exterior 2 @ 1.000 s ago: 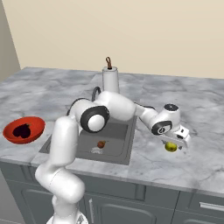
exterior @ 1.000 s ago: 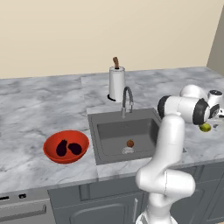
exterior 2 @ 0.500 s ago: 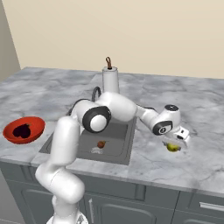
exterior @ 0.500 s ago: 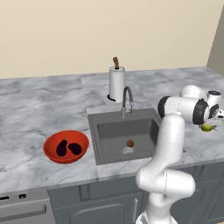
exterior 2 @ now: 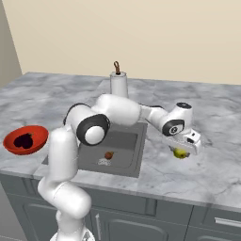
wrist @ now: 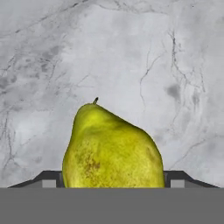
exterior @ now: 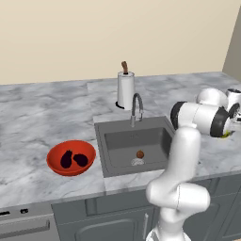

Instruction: There is a mixed pile of frozen fruits and vegetables on the counter. Locate all the frozen vegetables and place the items in a bowl on the counter. Take all the frozen fruits and defrost them in a running sink.

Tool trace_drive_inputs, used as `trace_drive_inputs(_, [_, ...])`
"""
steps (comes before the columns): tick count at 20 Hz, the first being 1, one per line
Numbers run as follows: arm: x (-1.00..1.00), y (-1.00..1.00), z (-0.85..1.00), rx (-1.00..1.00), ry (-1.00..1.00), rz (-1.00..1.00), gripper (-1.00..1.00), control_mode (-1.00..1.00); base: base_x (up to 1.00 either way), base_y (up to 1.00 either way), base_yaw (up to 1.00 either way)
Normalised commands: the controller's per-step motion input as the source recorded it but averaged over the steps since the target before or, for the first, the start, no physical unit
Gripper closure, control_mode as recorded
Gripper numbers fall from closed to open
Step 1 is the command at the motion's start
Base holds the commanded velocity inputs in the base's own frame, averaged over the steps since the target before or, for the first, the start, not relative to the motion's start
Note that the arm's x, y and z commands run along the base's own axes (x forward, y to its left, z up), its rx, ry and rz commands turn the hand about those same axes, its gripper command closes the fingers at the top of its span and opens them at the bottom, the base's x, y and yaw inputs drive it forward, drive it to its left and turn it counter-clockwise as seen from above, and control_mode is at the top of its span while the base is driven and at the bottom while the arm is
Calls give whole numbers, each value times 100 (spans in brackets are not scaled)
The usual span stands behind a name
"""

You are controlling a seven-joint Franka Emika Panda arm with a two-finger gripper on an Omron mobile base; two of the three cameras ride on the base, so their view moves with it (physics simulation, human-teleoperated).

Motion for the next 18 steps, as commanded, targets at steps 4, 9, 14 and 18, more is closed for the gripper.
trace_drive_inputs(4, [-96, 83, 94, 0, 0, 0, 100, -100, 0, 0, 0])
trace_drive_inputs(9, [-54, 94, 84, 0, 0, 4, 100, -100, 0, 0, 0])
trace_drive_inputs(14, [-22, 100, 40, -1, 0, 7, 100, -100, 0, 0, 0])
trace_drive_inputs(18, [19, 100, -2, 0, 0, 10, 100, -100, 0, 0, 0])
